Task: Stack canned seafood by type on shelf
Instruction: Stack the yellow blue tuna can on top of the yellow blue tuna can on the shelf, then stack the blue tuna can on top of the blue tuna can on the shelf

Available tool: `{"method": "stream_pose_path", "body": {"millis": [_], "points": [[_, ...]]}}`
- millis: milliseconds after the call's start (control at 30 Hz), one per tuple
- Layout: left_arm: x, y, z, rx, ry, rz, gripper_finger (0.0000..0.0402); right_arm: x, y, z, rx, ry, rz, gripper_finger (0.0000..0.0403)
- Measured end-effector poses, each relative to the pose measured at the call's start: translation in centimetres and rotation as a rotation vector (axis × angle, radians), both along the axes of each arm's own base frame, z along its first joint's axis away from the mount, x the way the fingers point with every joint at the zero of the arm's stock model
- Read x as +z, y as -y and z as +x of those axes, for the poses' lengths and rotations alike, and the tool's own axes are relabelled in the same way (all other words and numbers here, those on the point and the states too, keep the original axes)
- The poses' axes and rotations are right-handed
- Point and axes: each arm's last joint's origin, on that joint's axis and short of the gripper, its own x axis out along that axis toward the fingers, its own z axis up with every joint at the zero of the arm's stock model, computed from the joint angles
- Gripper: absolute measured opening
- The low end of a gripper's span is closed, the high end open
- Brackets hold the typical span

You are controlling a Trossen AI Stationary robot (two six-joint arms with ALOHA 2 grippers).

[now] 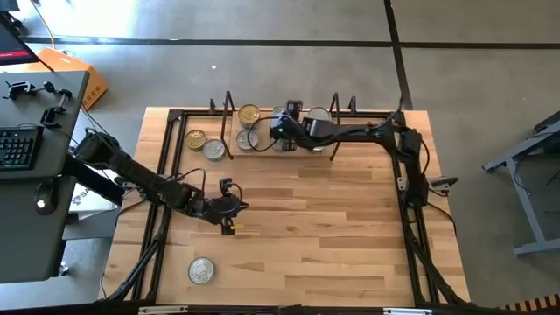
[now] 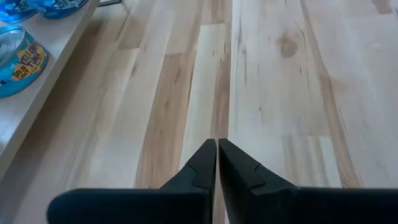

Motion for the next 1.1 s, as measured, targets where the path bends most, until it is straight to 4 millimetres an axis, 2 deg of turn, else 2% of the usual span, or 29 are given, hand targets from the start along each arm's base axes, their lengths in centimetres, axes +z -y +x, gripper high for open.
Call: {"method": "stream_pose_path", "body": {"millis": [100,200,400,500,900,1000,1100], "points": [[0.0,0.0,0.0,0.002,0.003,0.001,0.0011,-1.0,0.4,0.3,-0.004,-0.026,0.011,0.0120],[0.0,0.0,0.0,0.002,0.005,0.000,0.0011,-1.2,0.4,0.4,-0.005,-0.025,0.013,0.0122],[0.2,0.1,0.1,0.002,0.022,-0.007,0.0011,-1.2,0.4,0.4,-0.019,-0.009,0.019,0.0222],[0.1,0.1,0.1,0.001,0.021,-0.007,0.0011,-1.3,0.3,0.4,-0.009,-0.008,0.032,0.0251],[0.1,0.0,0.1,0.001,0.021,-0.007,0.0011,-1.3,0.1,0.6,0.010,0.047,0.094,0.0262],[0.1,0.0,0.1,0.001,0.021,-0.006,0.0011,-0.7,-0.7,0.6,0.006,0.060,0.095,0.0262],[0.1,0.0,0.1,0.001,0.018,-0.005,0.0011,1.0,-2.4,0.9,-0.002,0.132,0.126,0.0262]]}}
